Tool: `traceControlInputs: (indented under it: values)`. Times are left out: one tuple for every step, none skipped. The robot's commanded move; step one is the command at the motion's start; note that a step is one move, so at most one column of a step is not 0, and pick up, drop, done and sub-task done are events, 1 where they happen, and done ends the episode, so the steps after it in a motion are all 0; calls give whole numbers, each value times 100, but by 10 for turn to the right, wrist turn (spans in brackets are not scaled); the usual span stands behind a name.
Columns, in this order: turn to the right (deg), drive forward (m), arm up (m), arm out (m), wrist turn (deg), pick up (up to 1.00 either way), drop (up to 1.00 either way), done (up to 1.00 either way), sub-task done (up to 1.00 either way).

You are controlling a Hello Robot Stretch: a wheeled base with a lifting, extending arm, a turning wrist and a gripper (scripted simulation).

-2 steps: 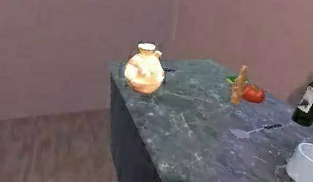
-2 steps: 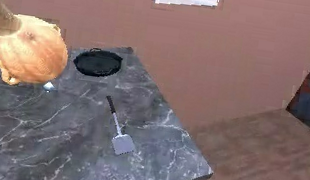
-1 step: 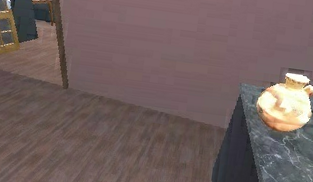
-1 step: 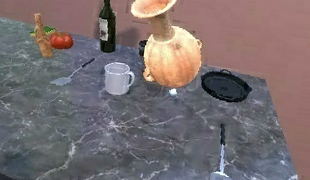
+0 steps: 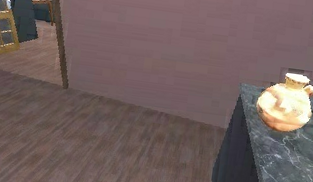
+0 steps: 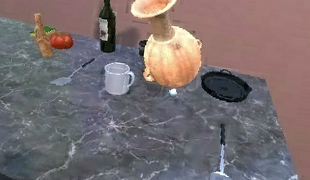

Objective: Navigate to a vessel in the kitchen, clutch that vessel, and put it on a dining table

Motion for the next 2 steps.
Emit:
traceControlInputs:
  values:
    - [0, 0, 38, 0, 0, 0, 0, 0, 0]
    - [0, 0, 0, 40, 0, 0, 0, 0, 0]
